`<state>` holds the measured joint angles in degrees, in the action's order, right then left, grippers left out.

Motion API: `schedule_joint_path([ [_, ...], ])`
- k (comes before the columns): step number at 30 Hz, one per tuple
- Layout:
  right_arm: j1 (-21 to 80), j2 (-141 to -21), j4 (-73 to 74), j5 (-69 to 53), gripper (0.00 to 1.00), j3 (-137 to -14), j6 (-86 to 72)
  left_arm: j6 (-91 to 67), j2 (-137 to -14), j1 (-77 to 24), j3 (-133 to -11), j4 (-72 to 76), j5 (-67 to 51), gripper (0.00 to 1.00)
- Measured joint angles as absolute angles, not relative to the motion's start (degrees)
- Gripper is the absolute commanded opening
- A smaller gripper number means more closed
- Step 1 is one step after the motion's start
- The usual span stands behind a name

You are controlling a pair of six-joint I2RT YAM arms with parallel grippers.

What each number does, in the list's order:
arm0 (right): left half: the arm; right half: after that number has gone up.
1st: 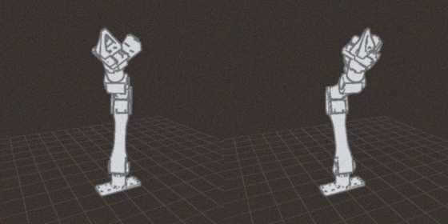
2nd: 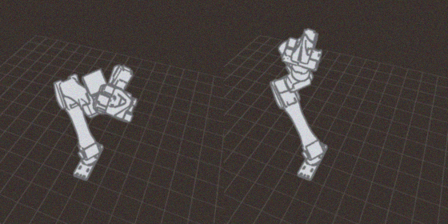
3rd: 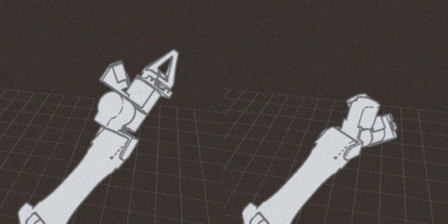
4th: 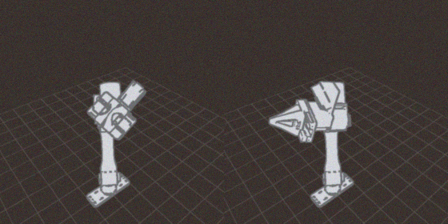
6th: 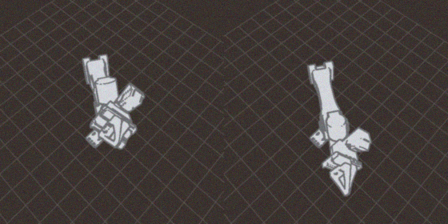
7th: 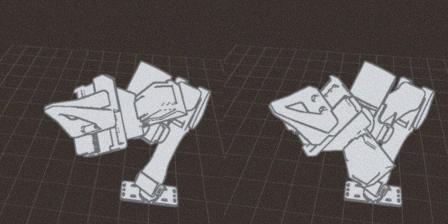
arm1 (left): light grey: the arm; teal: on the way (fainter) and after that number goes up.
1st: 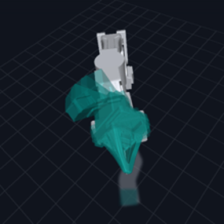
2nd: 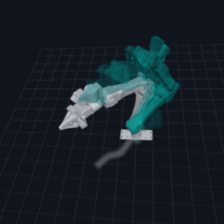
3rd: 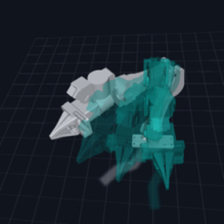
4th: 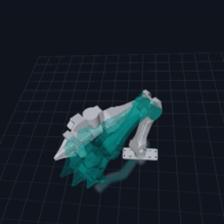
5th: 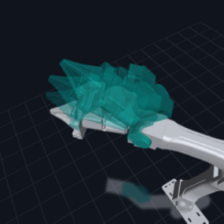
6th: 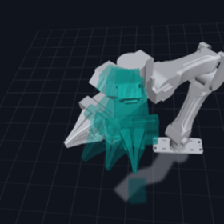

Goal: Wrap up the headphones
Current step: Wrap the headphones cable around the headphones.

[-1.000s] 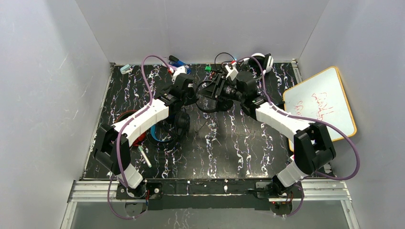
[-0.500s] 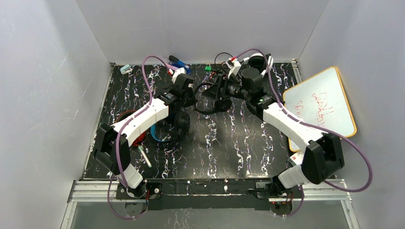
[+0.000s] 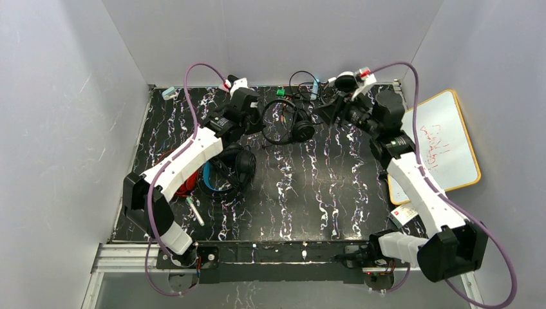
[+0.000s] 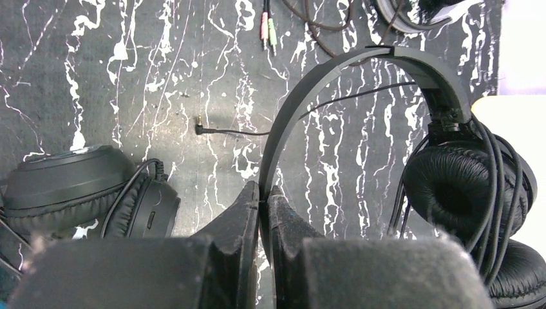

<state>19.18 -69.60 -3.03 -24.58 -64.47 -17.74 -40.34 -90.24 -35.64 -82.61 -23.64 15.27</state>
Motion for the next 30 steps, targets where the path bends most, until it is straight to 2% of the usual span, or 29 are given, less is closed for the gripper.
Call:
schedule_joint_path([
  [3,15.8,-65.4,-6.2,-24.3,0.54,-57.2,-18.5,-40.0,-89.1,-35.6,-84.2,-25.2,15.4,0.0],
  [11,12.8,-62.6,-21.7,-25.7,0.58,-37.5,-22.2,-39.8,-87.2,-35.6,-91.9,-28.9,14.4,0.0],
  [18,12.8,-66.9,-38.3,-33.0,0.63,-33.8,-23.3,-40.0,-86.9,-35.6,-98.6,-31.9,11.7,0.0],
  [21,12.8,-69.5,-43.5,-34.3,0.7,-33.8,-23.7,-40.1,-86.8,-35.6,-101.1,-33.0,10.9,0.0],
  [22,12.8,-70.4,-45.1,-34.4,0.76,-33.8,-23.9,-40.1,-86.8,-35.6,-101.9,-33.4,10.6,0.0],
  [24,12.8,-72.7,-48.1,-34.7,0.97,-33.8,-24.3,-40.3,-86.8,-35.6,-103.7,-34.0,10.0,0.0],
  [27,13.0,-77.5,-52.9,-37.1,0.99,-34.5,-25.4,-40.7,-86.8,-35.6,-105.9,-34.7,9.1,0.0],
  [30,13.8,-81.6,-55.7,-39.4,0.95,-35.7,-25.6,-41.1,-86.8,-35.6,-107.9,-35.3,8.2,0.0],
])
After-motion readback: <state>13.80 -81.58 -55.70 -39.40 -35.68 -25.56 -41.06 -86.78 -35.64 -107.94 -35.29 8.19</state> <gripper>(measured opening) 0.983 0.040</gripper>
